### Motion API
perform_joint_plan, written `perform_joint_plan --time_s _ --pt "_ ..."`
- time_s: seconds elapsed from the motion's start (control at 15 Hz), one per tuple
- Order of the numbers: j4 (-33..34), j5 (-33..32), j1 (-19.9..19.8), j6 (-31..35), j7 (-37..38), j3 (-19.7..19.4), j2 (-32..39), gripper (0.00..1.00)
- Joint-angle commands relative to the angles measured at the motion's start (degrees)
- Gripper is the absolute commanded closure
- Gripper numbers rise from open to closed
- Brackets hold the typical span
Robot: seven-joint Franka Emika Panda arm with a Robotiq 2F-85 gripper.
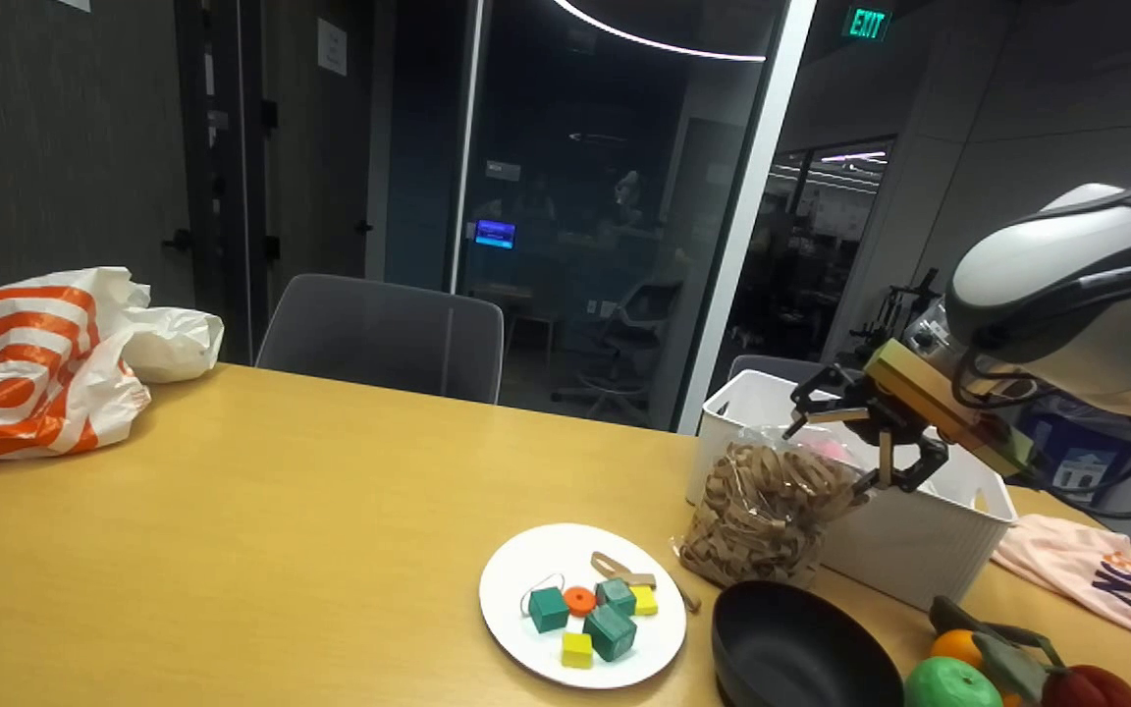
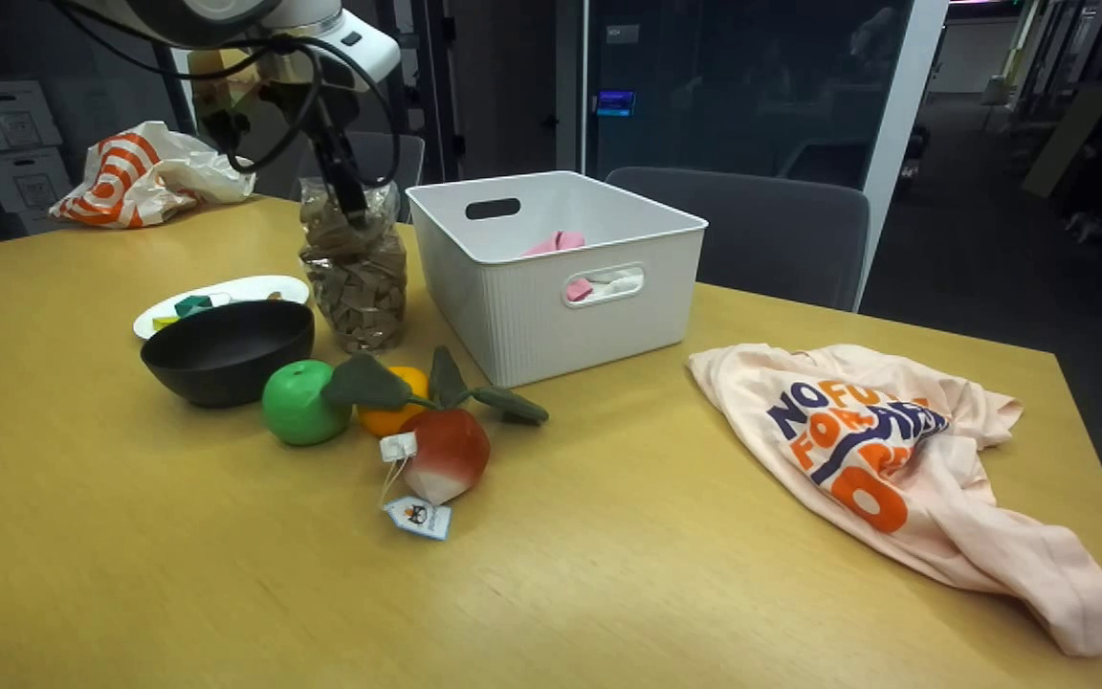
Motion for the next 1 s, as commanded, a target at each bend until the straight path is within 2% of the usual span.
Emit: perform_joint_plan --time_s 0.0,0.27,0.33,0.4,0.53,0.93 --pt "-0.39 -4.9 -0.37 -2.75 5.18 0.56 -2.03 0.0" --pt "0.45 -11.96 -0.42 -7.76 9.14 0.86 -2.11 0.0" --pt "0.67 -12.78 -0.26 -8.68 8.93 0.95 -2.12 0.05" --pt "0.84 -13.51 -0.18 -9.33 8.98 1.07 -2.12 0.27" --pt "0.98 -14.2 -0.03 -9.87 8.54 1.33 -2.12 0.3" --pt "0.92 -14.42 -0.11 -9.94 8.19 1.68 -2.51 0.77"
